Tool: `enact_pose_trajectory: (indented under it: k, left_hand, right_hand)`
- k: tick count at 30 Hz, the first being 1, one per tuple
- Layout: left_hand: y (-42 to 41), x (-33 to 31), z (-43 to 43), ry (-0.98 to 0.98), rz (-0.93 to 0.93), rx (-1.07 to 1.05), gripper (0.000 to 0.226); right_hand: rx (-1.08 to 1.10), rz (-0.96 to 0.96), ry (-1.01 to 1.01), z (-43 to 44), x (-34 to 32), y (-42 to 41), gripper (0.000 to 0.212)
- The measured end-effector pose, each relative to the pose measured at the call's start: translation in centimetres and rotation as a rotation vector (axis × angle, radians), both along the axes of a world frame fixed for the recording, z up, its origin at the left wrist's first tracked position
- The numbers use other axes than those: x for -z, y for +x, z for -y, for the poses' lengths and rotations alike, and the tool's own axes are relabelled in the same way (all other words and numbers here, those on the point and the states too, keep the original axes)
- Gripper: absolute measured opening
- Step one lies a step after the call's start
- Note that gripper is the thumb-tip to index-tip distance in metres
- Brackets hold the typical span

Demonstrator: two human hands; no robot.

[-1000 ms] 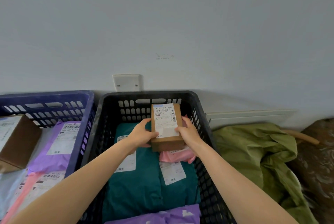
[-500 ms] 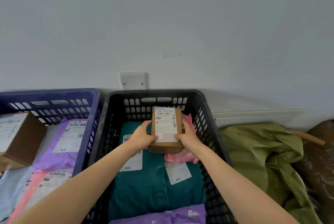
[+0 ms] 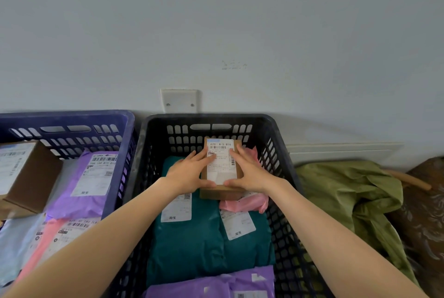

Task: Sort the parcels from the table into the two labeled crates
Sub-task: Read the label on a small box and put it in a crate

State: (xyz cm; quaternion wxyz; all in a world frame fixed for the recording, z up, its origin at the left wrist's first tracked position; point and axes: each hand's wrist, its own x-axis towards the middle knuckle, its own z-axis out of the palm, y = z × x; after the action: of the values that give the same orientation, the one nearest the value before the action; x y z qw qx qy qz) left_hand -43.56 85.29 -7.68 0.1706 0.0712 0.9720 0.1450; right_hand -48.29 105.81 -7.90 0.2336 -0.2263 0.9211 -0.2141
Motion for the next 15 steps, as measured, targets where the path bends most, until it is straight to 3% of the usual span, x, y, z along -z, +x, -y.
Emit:
enact_pose_trajectory:
  k: [15]
  left_hand:
    - [1.7,-0.5,0.3,0.195,-0.063,-0.133,0.078]
  right_hand:
    - [0.080,-0.069,-0.119,0.2,-1.6,1.5,0.089]
